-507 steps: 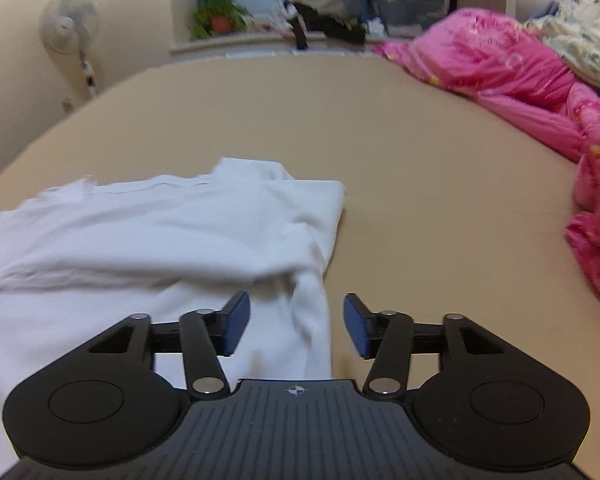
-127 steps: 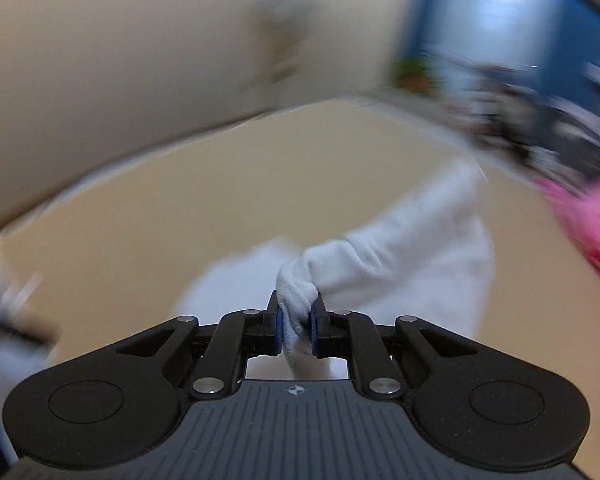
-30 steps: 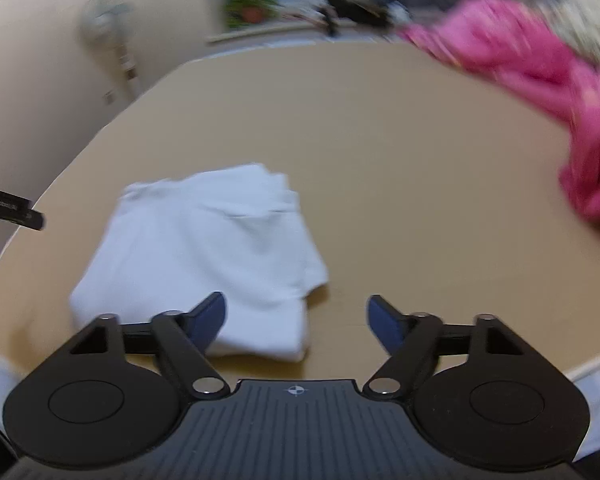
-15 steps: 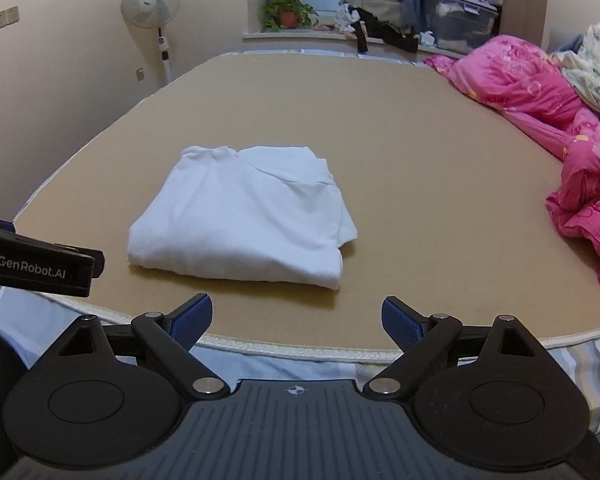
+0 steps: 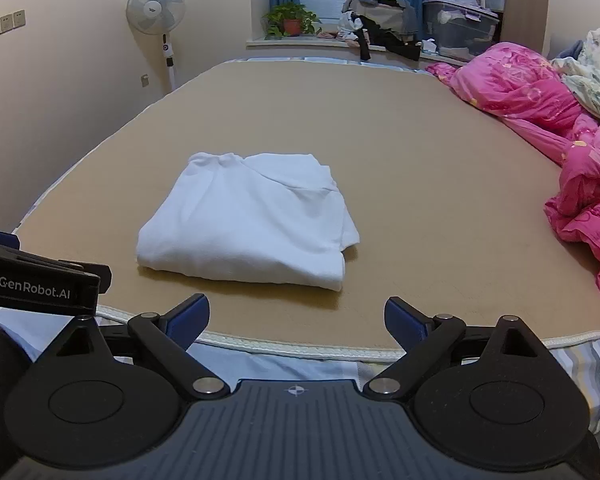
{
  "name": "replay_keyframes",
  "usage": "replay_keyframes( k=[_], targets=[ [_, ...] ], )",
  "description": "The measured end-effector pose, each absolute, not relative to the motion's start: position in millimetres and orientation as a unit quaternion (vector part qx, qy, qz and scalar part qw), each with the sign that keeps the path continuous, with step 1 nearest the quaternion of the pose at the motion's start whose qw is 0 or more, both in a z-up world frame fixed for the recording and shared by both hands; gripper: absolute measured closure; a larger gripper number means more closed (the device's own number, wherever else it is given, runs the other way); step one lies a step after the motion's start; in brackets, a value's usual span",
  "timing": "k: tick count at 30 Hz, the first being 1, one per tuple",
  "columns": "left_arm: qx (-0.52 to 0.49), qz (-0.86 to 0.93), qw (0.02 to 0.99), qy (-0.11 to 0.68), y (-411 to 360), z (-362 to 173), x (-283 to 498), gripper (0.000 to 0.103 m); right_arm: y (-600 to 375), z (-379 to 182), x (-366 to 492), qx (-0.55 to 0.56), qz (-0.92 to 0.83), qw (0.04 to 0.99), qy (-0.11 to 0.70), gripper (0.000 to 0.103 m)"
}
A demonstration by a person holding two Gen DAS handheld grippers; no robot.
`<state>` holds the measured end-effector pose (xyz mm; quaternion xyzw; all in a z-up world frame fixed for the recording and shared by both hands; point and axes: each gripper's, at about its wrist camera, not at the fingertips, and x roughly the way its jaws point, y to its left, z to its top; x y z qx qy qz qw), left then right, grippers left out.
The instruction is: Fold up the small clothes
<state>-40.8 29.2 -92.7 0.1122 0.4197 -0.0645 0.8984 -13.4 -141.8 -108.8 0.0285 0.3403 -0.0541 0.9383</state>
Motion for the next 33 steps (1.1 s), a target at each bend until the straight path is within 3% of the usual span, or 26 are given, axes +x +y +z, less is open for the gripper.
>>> replay_keyframes(
  k=[33],
  targets=[
    [0.119, -0.068, 0.895, 0.424, 21.6, -90.9, -39.8, 0.001, -137.8, -108.2, -11.3, 0.03, -0.056, 0.937, 0.343, 0.005]
  ],
)
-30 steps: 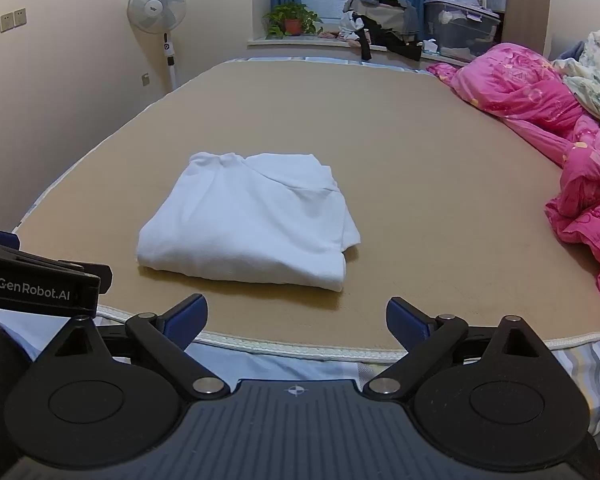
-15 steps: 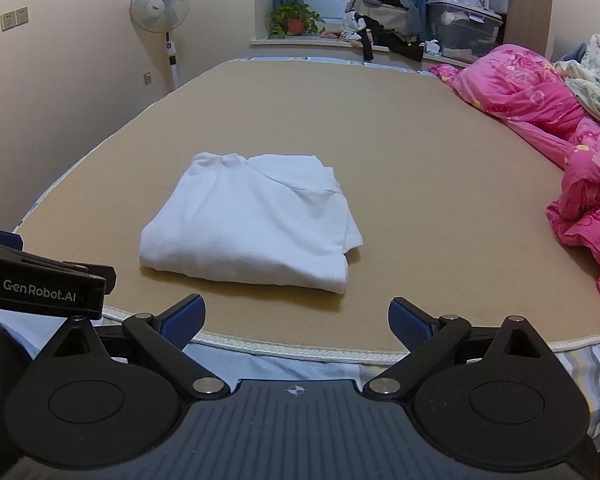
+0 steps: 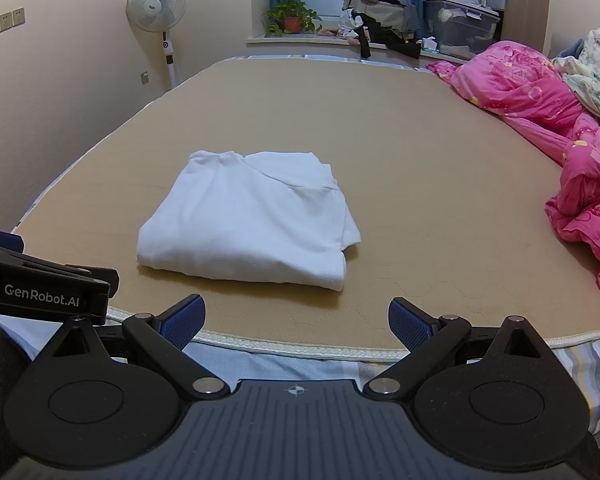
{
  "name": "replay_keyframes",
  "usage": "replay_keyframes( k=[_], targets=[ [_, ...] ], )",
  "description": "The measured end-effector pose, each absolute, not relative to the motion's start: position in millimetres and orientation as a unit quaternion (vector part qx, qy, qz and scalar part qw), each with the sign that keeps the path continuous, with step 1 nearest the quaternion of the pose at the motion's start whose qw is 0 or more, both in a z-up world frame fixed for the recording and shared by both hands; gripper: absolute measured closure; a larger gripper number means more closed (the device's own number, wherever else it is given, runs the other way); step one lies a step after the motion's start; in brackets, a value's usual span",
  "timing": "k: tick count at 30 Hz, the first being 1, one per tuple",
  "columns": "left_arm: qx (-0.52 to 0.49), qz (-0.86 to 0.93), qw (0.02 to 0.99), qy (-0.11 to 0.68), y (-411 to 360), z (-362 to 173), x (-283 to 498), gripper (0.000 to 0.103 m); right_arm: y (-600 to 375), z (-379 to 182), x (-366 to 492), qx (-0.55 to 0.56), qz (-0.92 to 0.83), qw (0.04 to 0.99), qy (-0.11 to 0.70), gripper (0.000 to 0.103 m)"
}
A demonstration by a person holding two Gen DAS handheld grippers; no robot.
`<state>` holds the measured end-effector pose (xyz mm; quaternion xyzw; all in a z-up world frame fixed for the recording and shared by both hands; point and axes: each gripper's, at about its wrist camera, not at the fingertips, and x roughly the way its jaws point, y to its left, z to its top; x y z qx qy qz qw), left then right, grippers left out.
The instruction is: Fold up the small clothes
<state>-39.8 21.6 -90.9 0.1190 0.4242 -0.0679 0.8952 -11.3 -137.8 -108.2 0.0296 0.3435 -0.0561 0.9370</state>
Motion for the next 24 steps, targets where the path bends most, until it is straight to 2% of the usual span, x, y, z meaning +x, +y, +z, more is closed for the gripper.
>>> replay_keyframes(
  k=[24],
  targets=[
    [0.116, -0.058, 0.906, 0.402, 20.5, -83.1, -43.2, 0.001, -138.1, -110.5, -9.5, 0.045, -0.058, 0.936, 0.345, 0.005]
  ],
)
